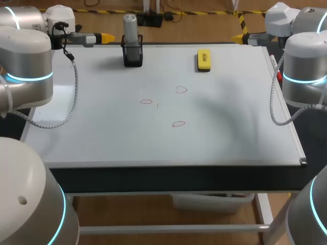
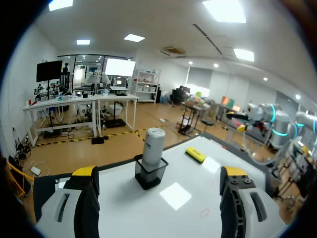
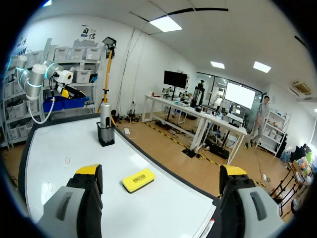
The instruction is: Pick up the inspection probe, press it on each red-marked spot on the whiteboard one by one, put down the probe, pick up the eraser, and wipe off all the red marks.
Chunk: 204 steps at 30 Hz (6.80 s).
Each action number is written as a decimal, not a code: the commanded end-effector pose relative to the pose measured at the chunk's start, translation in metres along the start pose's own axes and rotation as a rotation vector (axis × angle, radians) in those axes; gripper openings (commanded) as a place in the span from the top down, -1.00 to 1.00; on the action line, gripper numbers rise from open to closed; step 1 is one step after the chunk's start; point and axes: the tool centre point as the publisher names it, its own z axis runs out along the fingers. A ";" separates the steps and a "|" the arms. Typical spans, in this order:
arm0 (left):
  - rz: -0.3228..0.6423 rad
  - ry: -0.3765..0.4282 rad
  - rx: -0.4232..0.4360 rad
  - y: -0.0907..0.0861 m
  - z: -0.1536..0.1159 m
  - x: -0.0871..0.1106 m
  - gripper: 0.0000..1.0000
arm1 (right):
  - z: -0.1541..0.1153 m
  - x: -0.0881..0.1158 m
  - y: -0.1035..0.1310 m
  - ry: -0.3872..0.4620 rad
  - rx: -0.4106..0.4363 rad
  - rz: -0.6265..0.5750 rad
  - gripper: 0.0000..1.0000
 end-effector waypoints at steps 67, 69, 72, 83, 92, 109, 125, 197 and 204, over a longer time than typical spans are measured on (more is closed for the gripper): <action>0.129 0.306 0.038 0.010 0.034 0.014 -1.00 | 0.000 0.000 0.000 0.001 0.001 0.000 -1.00; 0.140 0.364 0.045 0.011 0.042 0.016 -1.00 | 0.000 0.000 0.000 0.001 0.001 0.000 -1.00; 0.147 0.431 0.069 0.010 0.052 0.018 -1.00 | 0.000 0.000 0.000 0.001 0.001 0.000 -1.00; 0.204 0.603 0.119 0.001 0.091 0.019 -1.00 | 0.000 0.000 0.000 0.001 0.001 0.000 -1.00; 0.226 0.655 0.128 -0.001 0.133 0.009 -1.00 | 0.000 0.000 0.000 0.001 0.001 0.000 -1.00; 0.252 0.809 0.152 -0.006 0.176 -0.002 -1.00 | 0.000 0.000 0.000 0.001 0.001 0.000 -1.00; 0.202 0.831 0.222 0.000 0.195 0.002 -1.00 | 0.000 0.000 0.000 0.001 0.001 0.000 -1.00; 0.299 0.930 0.253 -0.035 0.177 0.018 1.00 | 0.000 0.000 0.000 0.001 0.001 0.000 -1.00; 0.311 0.935 0.245 -0.056 0.169 0.019 1.00 | 0.000 0.000 0.000 0.001 0.001 0.000 -1.00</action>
